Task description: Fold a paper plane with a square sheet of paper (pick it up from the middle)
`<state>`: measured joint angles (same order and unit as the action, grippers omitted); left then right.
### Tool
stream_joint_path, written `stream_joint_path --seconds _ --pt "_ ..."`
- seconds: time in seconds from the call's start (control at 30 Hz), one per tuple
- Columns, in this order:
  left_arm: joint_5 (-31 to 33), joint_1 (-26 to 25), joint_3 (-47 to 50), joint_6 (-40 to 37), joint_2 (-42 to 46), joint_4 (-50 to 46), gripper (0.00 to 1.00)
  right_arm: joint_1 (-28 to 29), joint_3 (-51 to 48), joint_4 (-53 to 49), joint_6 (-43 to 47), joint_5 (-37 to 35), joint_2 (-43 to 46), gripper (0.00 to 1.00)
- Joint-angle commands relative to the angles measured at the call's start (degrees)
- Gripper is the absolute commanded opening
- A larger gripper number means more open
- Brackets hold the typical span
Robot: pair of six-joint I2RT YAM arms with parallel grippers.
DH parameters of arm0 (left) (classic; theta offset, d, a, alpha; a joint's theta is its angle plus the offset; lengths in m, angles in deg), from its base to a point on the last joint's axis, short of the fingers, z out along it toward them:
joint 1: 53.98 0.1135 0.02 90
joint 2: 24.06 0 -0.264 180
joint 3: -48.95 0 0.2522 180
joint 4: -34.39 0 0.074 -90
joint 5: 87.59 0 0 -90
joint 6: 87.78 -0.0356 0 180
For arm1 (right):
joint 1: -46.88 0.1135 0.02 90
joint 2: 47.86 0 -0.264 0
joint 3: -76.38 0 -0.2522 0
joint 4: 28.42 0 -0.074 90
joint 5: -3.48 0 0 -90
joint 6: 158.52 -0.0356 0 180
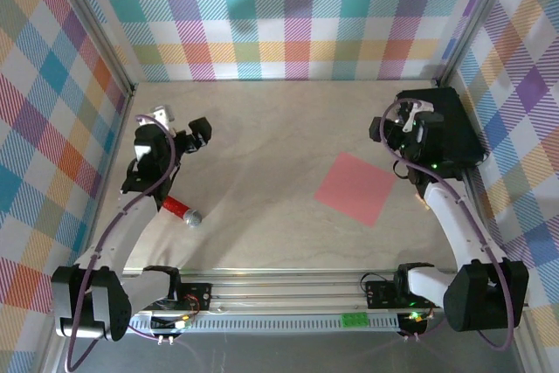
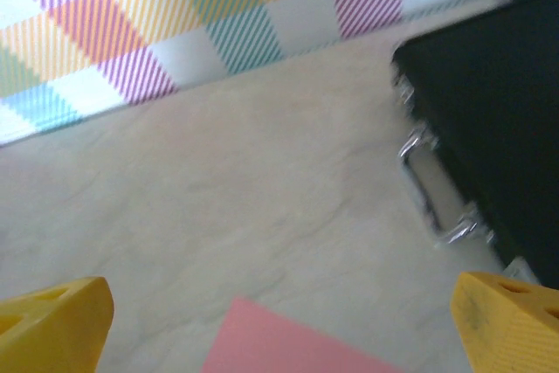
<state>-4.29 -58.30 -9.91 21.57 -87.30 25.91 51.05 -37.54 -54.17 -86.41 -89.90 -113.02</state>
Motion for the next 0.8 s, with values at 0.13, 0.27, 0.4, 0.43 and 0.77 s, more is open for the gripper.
stream_joint_path --seconds 0.13,0.27,0.4,0.43,0.77 --pt "-19.17 -0.75 -1.61 13.71 -5.06 -9.83 1.0 0.49 0.69 -19.28 -11.98 14.66 -2.88 1.0" --pt "-18.53 -4.12 -1.88 15.29 -9.42 -8.05 1.0 0.54 -1.9 -17.74 -16.12 16.15 -6.47 0.88" --pt "-18.39 -8.04 -3.28 16.5 -15.21 -6.26 1.0 0.99 -3.08 -15.99 -17.63 16.57 -10.82 0.73" --pt "-18.35 -9.09 -3.76 16.84 -16.74 -5.88 1.0 1.02 -3.01 -15.9 -17.73 16.25 -11.9 0.7" --pt "-17.39 -17.63 -7.64 19.23 -27.71 -2.38 1.0 1.91 -0.57 -13.76 -17.63 14.71 -23.84 0.59"
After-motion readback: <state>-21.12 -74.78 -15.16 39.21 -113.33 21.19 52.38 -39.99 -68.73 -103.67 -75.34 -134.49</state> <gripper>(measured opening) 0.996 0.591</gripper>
